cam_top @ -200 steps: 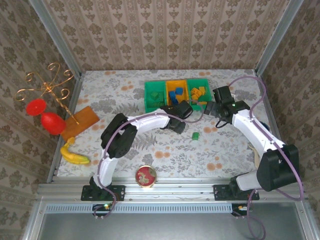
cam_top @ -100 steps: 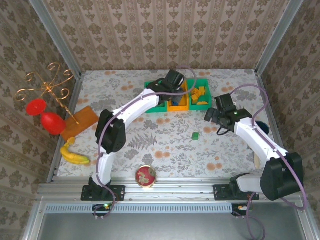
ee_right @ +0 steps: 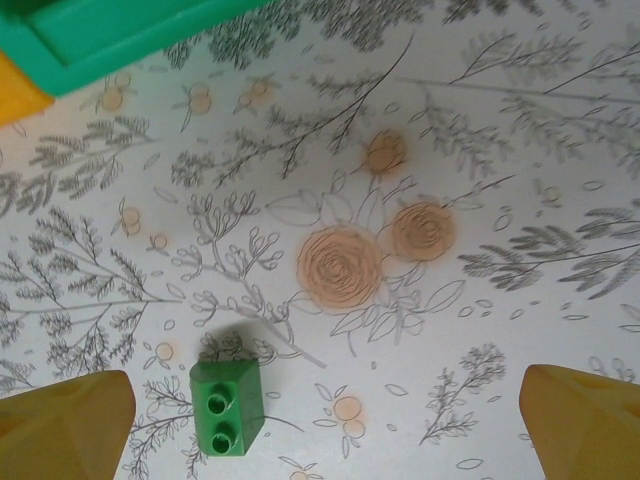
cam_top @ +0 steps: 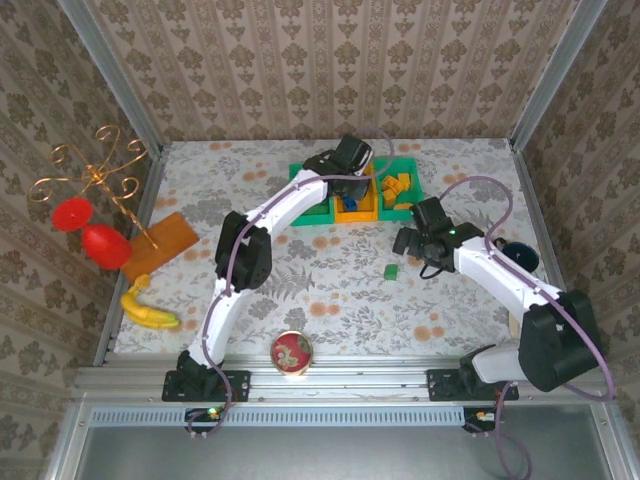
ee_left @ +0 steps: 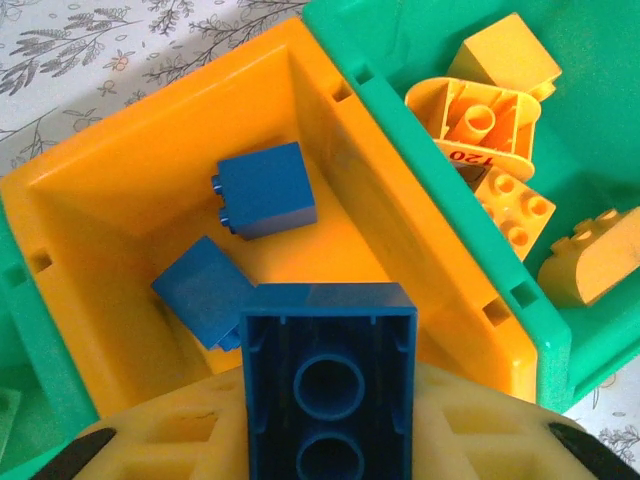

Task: Sort the legos into containers by color
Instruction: Place the lego in the container.

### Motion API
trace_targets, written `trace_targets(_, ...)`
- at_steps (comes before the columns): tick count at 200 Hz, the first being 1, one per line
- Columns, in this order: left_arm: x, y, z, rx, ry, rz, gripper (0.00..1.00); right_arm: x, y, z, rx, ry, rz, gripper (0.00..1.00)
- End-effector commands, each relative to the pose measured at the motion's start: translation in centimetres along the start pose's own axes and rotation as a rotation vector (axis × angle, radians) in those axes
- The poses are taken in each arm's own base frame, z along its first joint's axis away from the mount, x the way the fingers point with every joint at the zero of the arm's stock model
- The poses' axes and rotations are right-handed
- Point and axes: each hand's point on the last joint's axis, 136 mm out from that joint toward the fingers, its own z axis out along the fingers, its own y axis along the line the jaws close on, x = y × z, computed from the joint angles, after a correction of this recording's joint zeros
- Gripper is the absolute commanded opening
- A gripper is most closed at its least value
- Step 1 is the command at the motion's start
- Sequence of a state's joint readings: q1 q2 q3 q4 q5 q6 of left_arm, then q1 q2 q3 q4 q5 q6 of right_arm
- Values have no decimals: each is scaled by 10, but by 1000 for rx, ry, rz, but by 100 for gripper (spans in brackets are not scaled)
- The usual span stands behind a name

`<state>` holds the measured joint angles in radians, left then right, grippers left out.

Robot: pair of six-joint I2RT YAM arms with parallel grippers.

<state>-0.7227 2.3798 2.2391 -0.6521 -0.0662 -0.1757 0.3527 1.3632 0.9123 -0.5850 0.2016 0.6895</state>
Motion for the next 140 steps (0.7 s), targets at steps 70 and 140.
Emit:
trace_targets(70, -15, 3, -8, 34, -13, -16, 51, 23, 20, 15, 29, 57, -53, 100)
trace_targets(140, -27, 14, -51, -18, -74, -22, 61, 35, 28, 17, 21, 86, -77, 99)
